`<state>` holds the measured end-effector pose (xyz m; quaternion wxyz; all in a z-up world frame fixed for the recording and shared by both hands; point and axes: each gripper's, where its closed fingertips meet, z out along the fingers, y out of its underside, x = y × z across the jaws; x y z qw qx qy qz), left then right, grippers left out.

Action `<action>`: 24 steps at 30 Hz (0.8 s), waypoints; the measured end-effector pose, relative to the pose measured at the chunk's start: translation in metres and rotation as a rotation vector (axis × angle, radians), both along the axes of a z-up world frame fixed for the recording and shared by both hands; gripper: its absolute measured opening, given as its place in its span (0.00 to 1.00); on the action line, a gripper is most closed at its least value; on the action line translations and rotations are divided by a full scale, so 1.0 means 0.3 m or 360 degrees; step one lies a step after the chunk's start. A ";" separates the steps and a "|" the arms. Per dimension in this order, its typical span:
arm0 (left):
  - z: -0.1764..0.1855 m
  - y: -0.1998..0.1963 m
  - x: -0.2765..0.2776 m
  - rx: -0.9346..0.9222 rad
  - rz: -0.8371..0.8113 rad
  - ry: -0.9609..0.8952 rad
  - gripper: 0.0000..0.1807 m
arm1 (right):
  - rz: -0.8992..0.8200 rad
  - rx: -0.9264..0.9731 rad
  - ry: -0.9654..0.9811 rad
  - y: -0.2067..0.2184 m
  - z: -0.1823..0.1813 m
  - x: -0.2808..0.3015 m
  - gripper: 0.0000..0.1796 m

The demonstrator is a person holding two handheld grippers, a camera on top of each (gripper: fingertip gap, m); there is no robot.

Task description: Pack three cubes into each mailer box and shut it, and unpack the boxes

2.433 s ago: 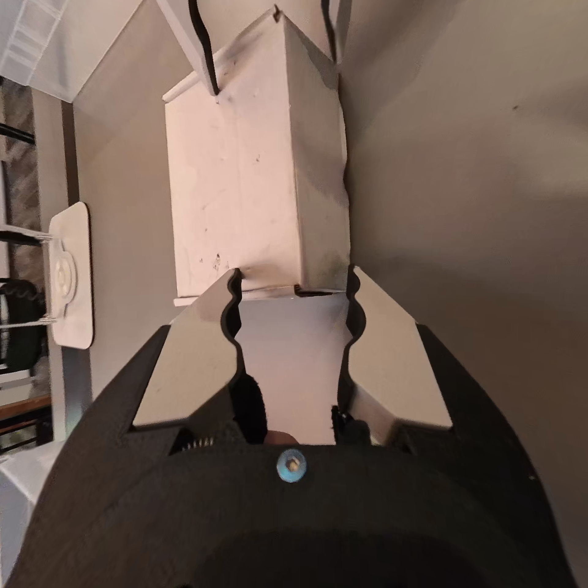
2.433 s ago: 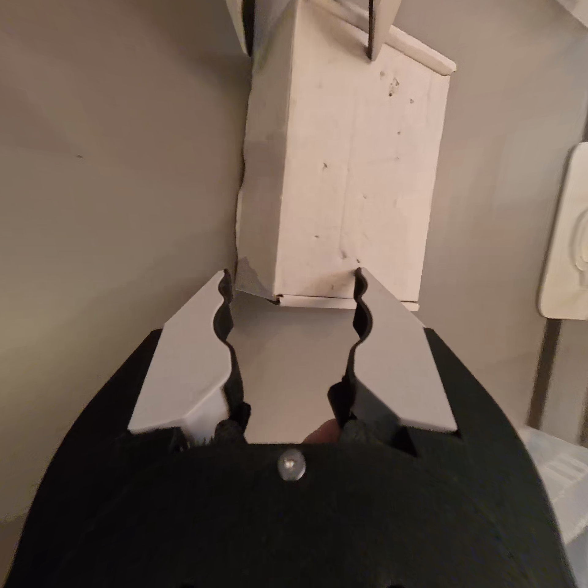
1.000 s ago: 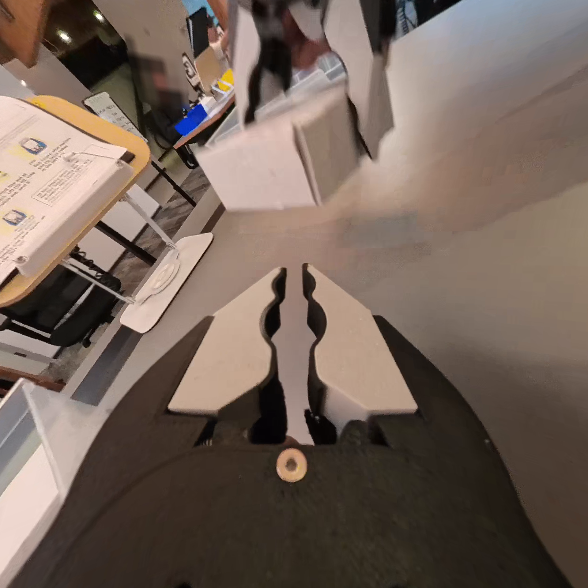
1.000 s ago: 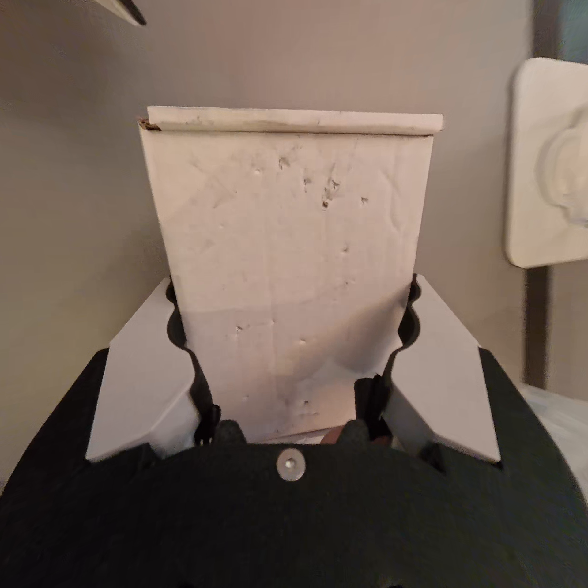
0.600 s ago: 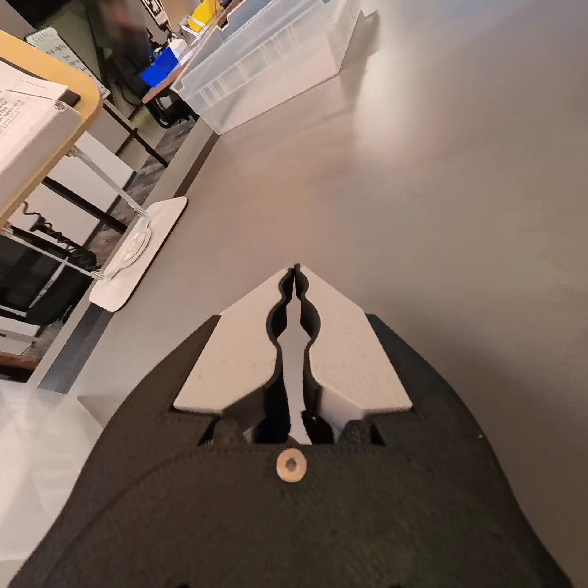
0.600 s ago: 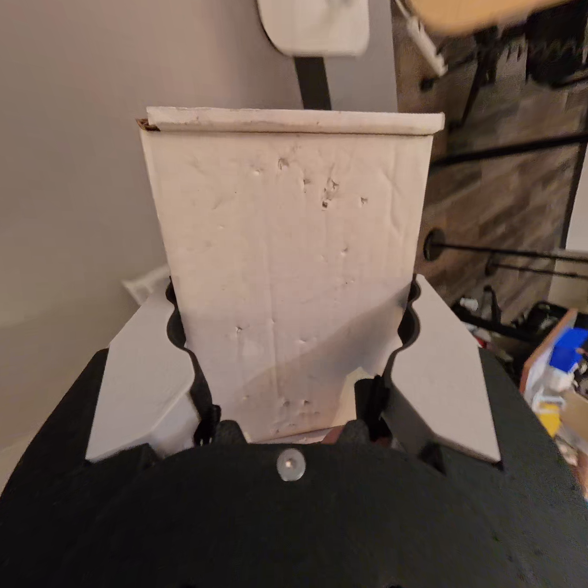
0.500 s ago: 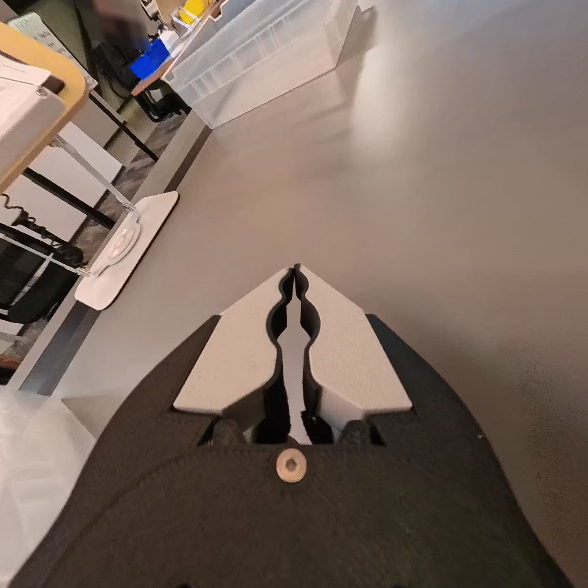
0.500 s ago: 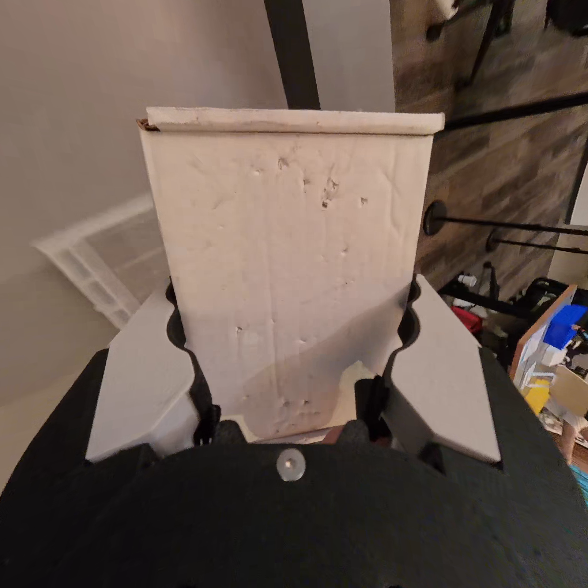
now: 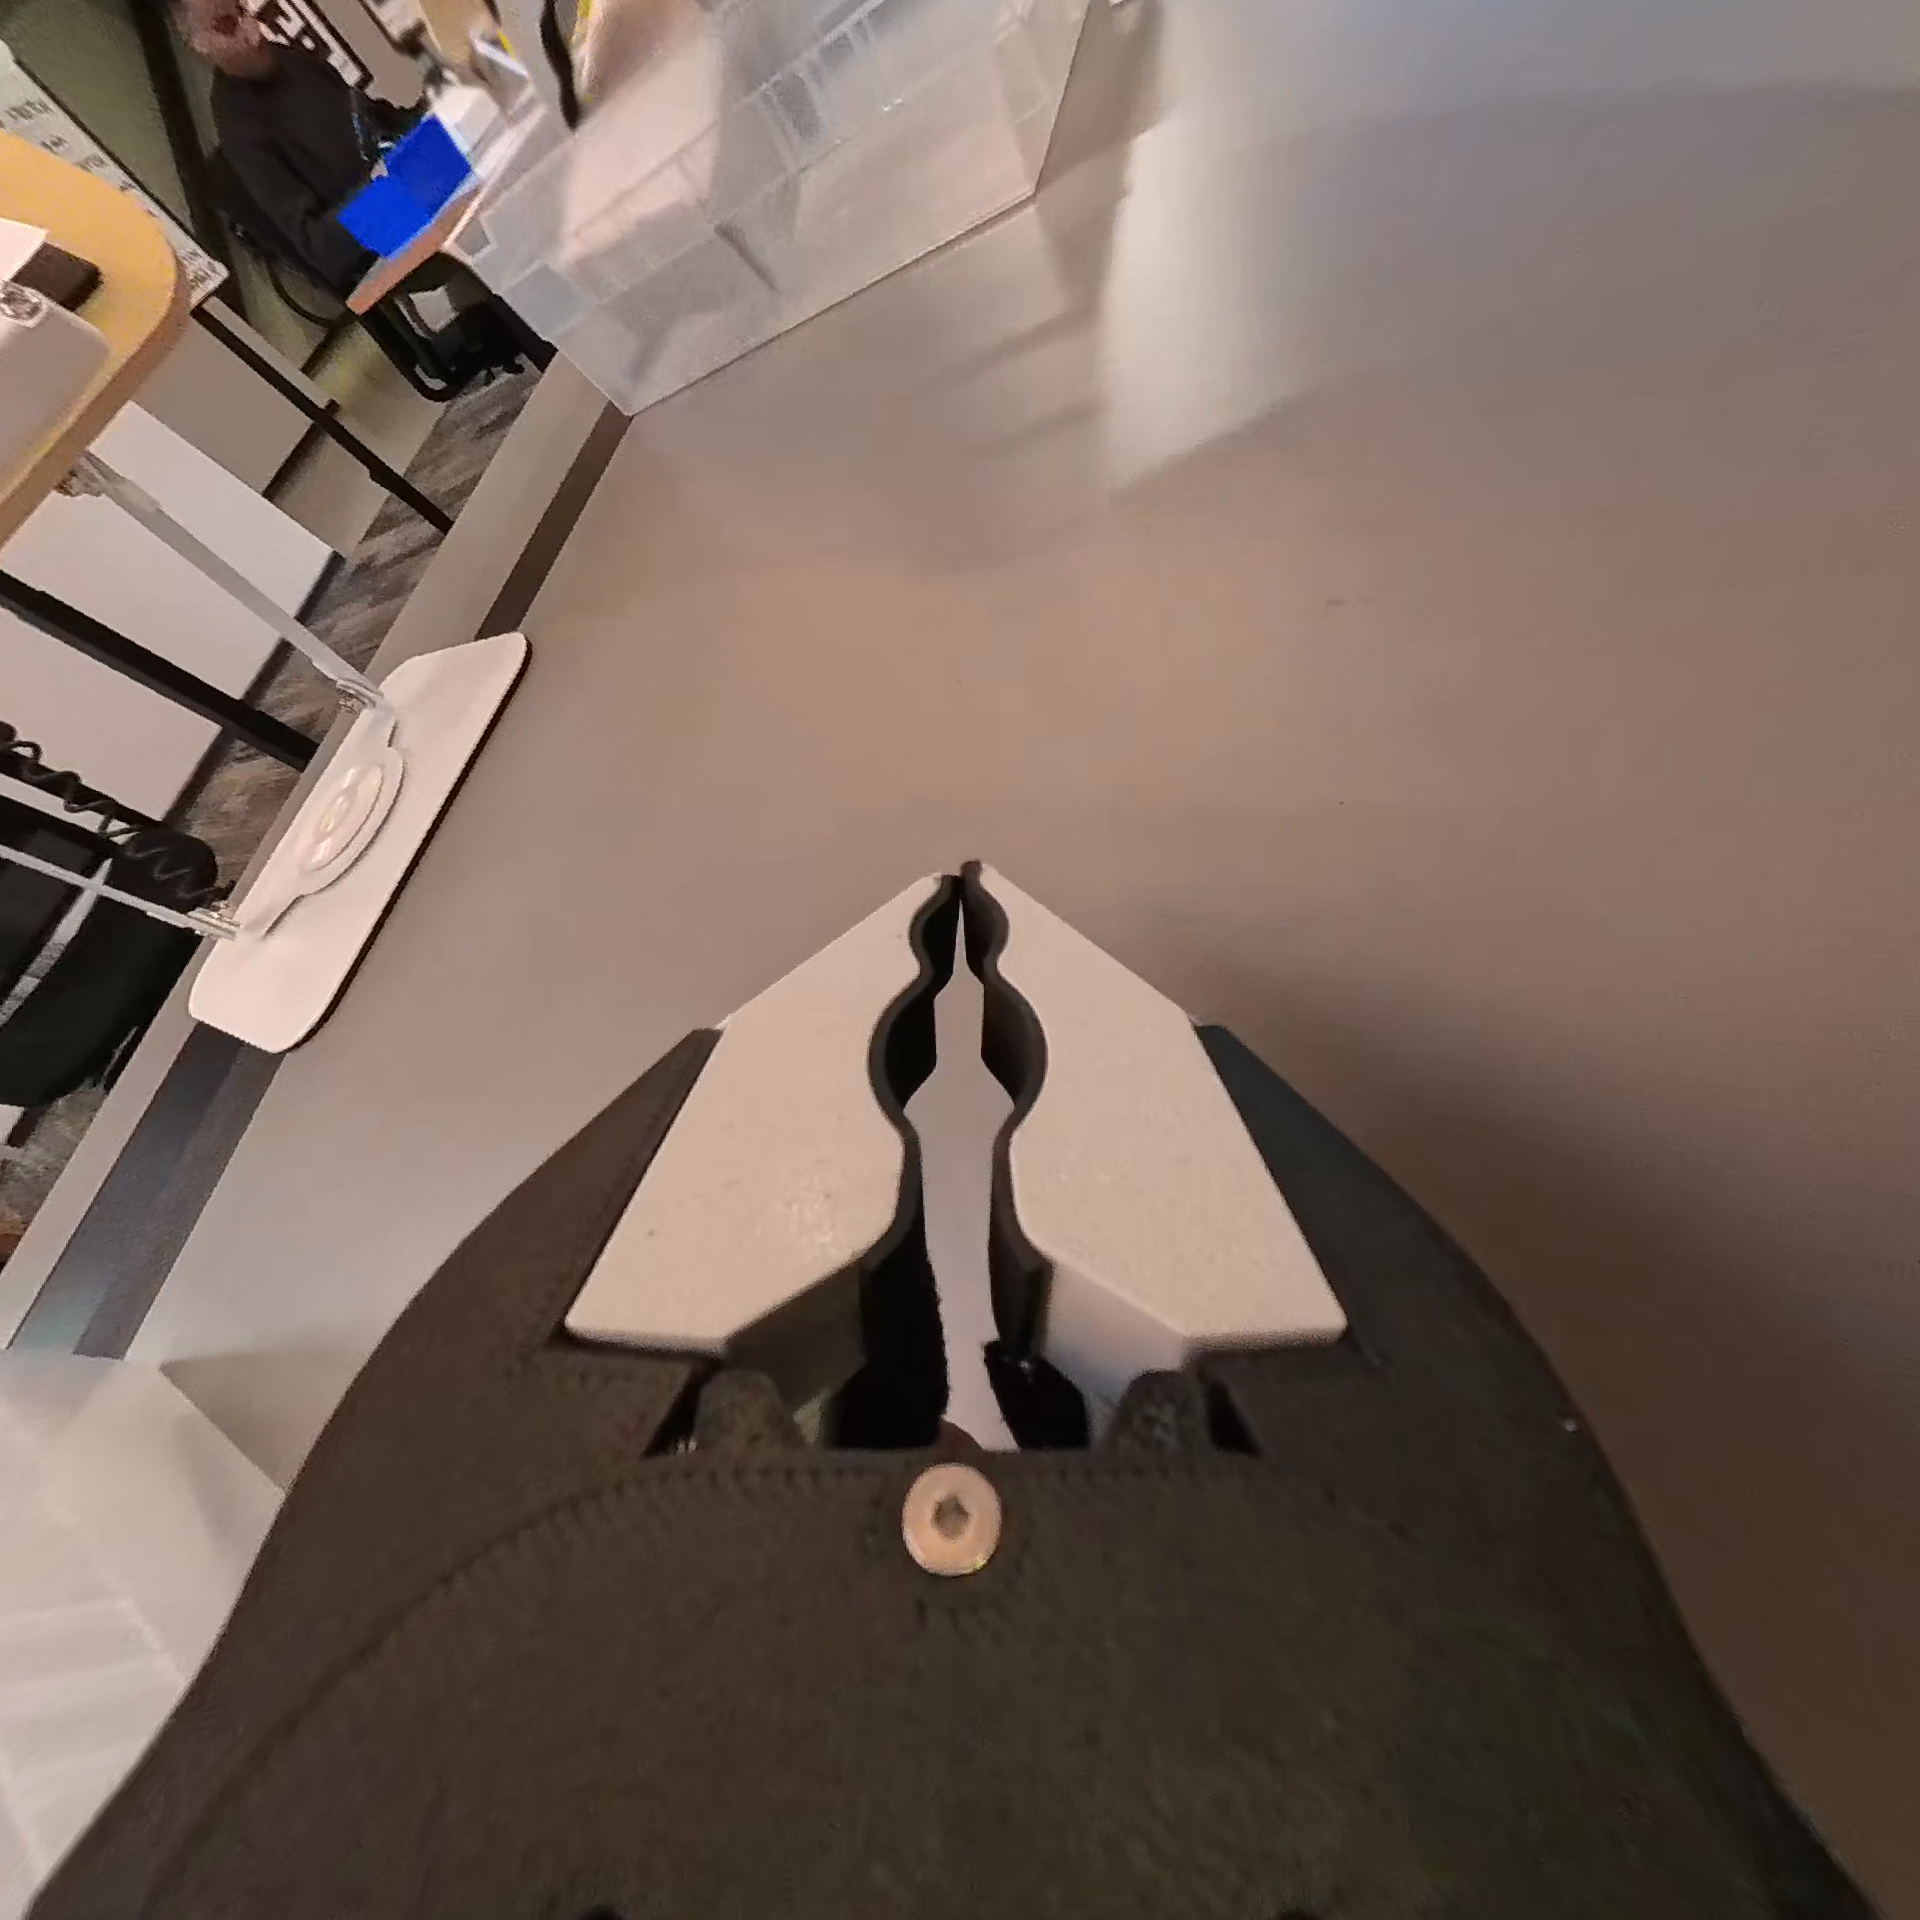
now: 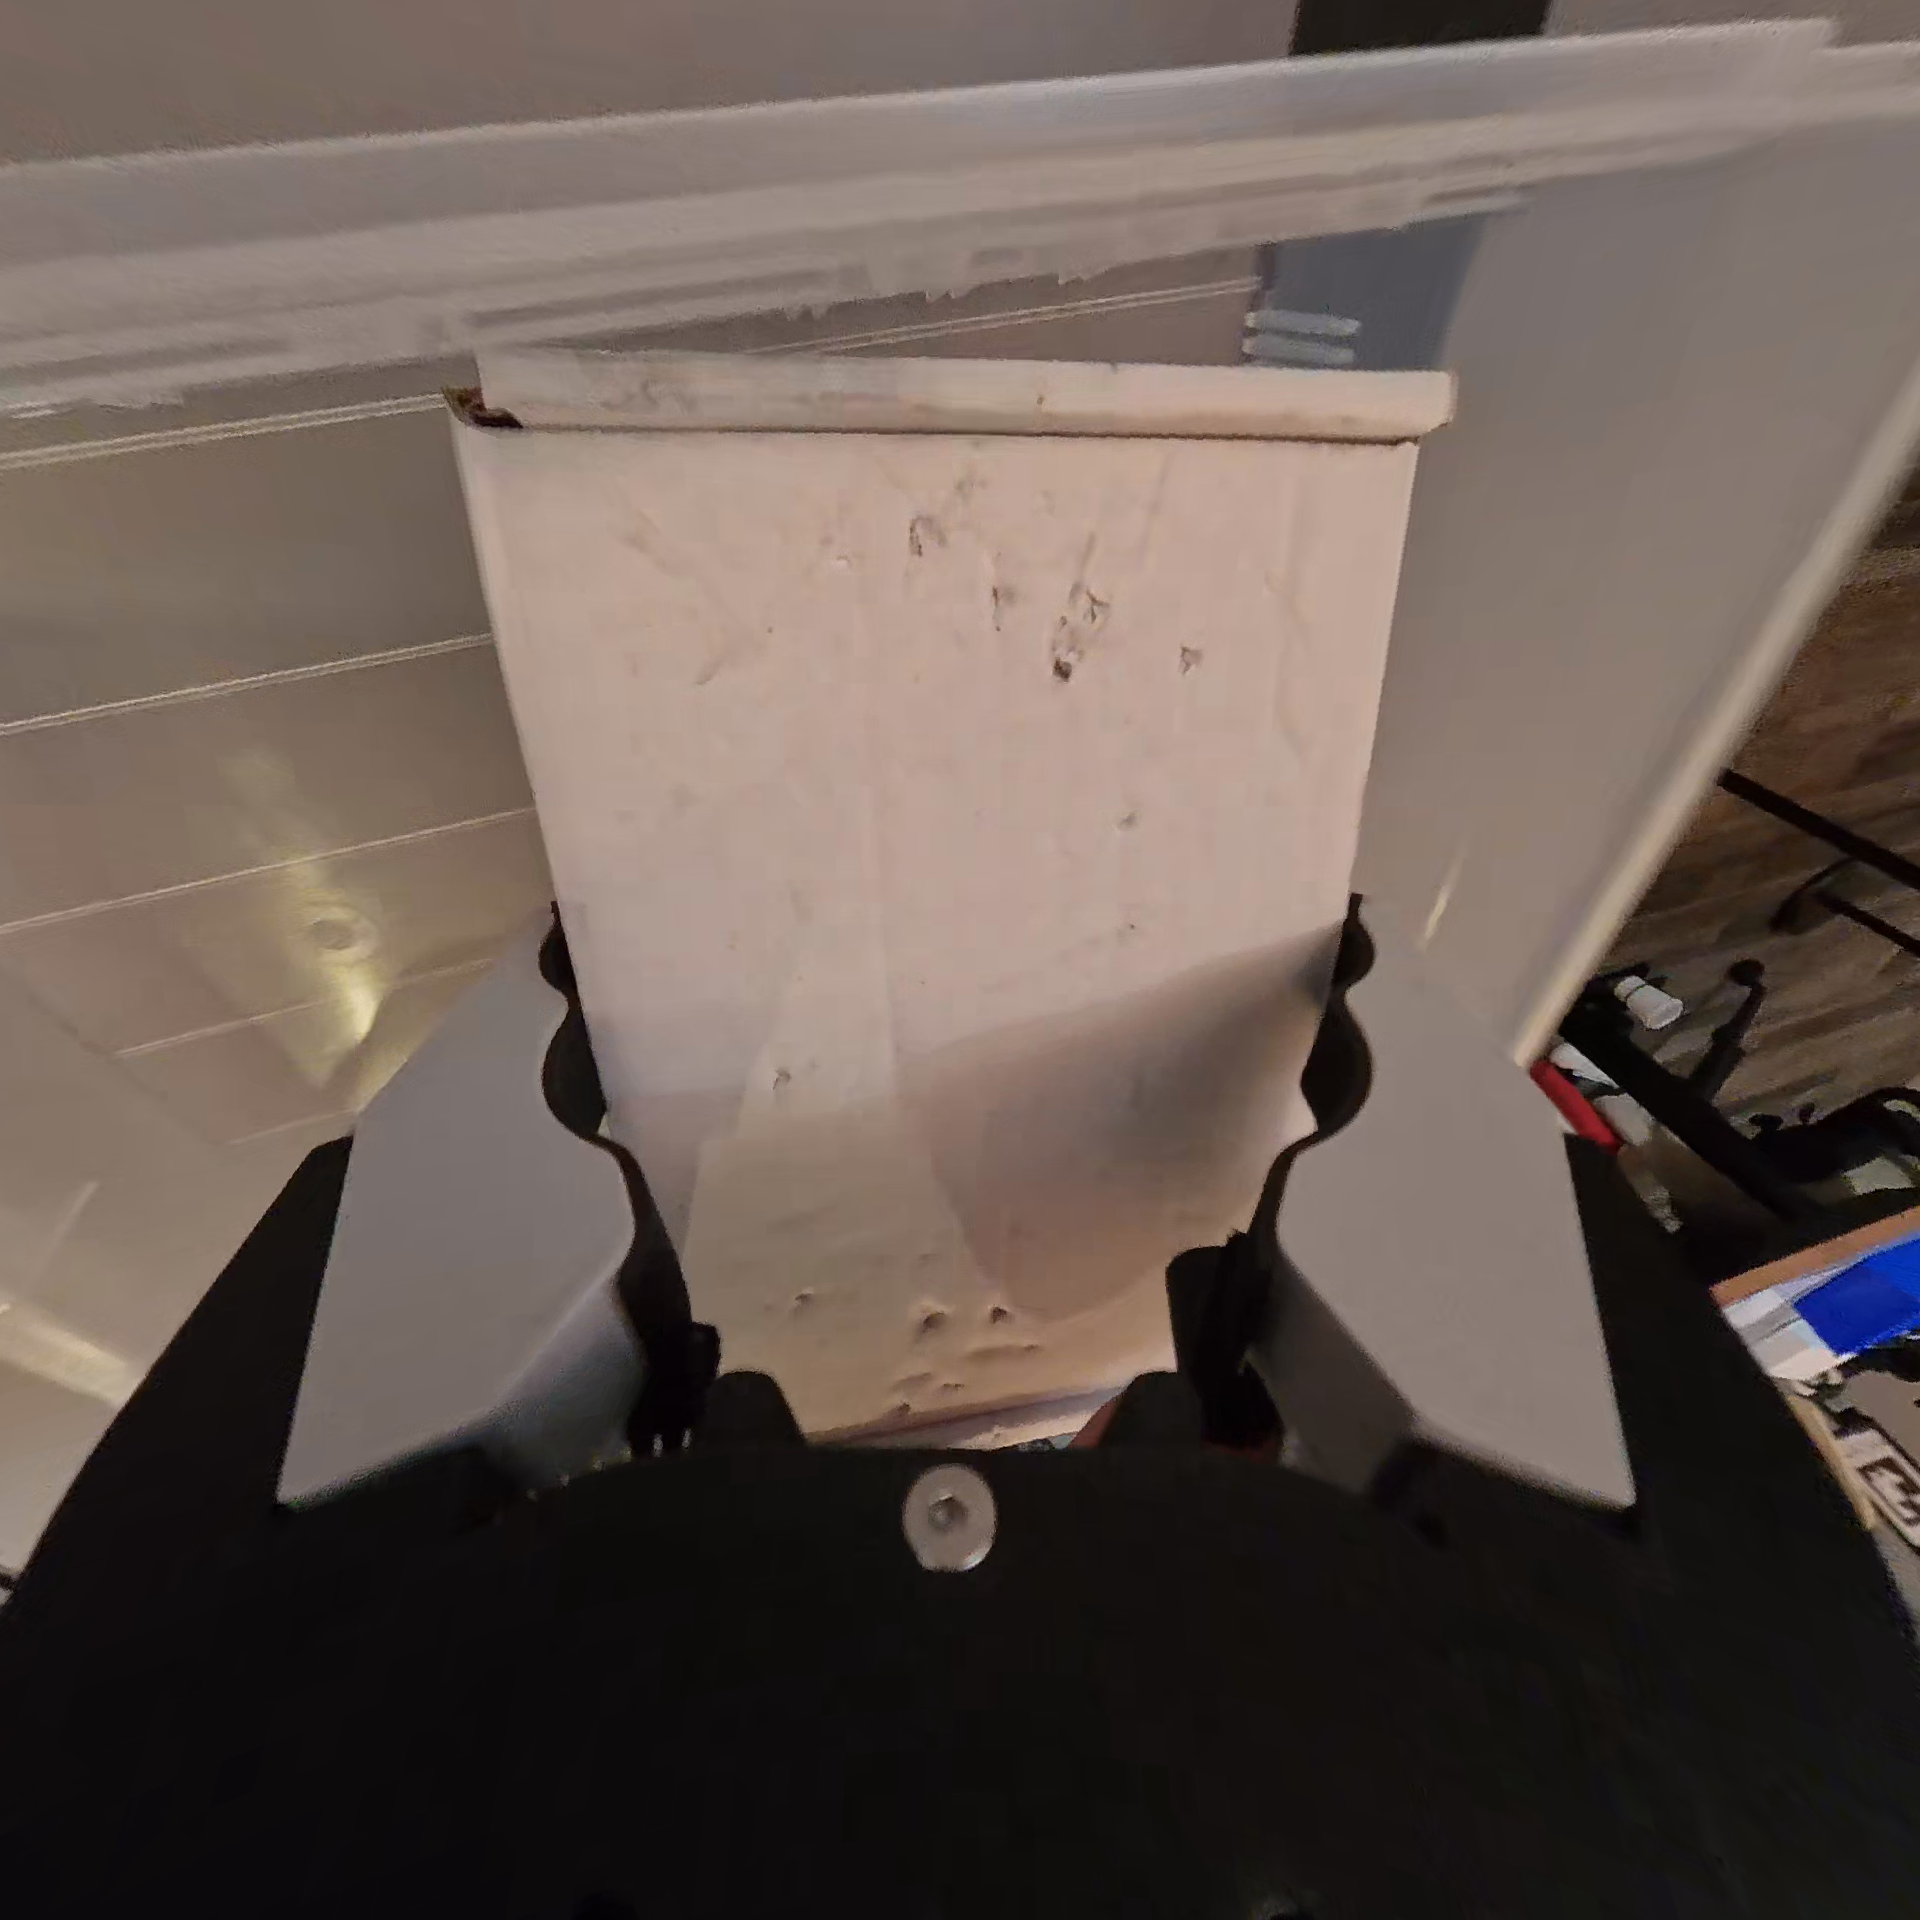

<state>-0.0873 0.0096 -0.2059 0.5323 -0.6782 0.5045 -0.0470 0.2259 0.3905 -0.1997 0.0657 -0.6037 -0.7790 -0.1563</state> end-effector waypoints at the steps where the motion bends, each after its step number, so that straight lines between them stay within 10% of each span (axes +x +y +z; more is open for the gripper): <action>1: -0.003 -0.003 0.003 0.0003 -0.0011 0.0014 0.00 | 0.0019 0.0003 -0.0042 0.012 -0.027 -0.001 0.76; 8: -0.009 -0.007 0.006 0.0014 -0.0019 0.0038 0.00 | -0.0005 0.0104 -0.0182 0.065 -0.060 0.032 0.78; 15: 0.036 0.008 -0.011 0.0064 0.0046 -0.0065 0.21 | -0.0087 0.0560 0.0060 -0.005 0.281 -0.023 0.74; 19: 0.163 0.008 -0.048 0.0204 0.0118 -0.0105 0.28 | 0.0153 0.0720 0.0362 -0.264 0.432 -0.245 0.68; 24: 0.365 -0.019 -0.221 0.0511 0.0310 0.0113 0.26 | 0.0504 0.0540 0.0571 -0.707 0.345 -0.528 0.68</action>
